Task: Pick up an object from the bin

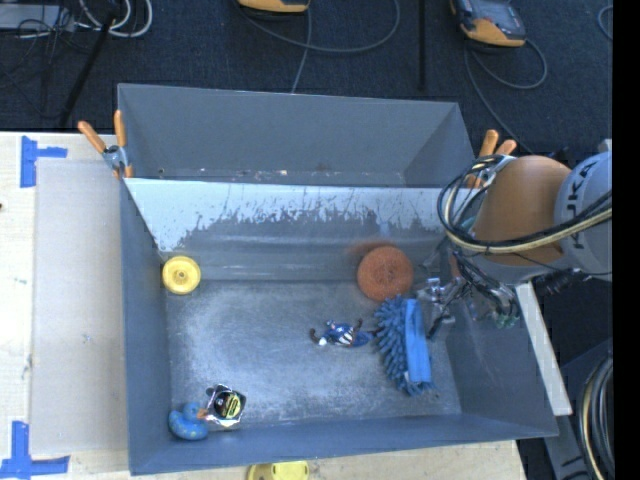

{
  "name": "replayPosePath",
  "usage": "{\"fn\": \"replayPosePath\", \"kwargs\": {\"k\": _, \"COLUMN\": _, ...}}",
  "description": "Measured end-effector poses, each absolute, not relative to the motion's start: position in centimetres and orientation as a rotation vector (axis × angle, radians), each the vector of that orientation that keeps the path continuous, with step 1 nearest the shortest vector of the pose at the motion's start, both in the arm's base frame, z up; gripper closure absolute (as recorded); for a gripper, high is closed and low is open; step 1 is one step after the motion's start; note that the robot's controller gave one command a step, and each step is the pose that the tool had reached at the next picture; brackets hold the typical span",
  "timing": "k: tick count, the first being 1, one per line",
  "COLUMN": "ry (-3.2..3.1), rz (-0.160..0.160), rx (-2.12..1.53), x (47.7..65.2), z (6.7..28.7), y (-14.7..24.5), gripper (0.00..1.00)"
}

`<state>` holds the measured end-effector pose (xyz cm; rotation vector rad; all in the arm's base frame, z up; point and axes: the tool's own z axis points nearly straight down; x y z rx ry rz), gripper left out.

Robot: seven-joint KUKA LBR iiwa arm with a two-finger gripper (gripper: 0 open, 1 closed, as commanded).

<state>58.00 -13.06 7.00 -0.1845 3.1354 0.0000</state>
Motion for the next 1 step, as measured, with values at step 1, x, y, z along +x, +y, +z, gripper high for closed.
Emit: {"fn": "replayPosePath", "kwargs": {"k": 1, "ry": 3.135, "rz": 0.0, "rx": -0.186, "x": 58.01, "z": 7.0, "y": -13.02, "gripper": 1.0}}
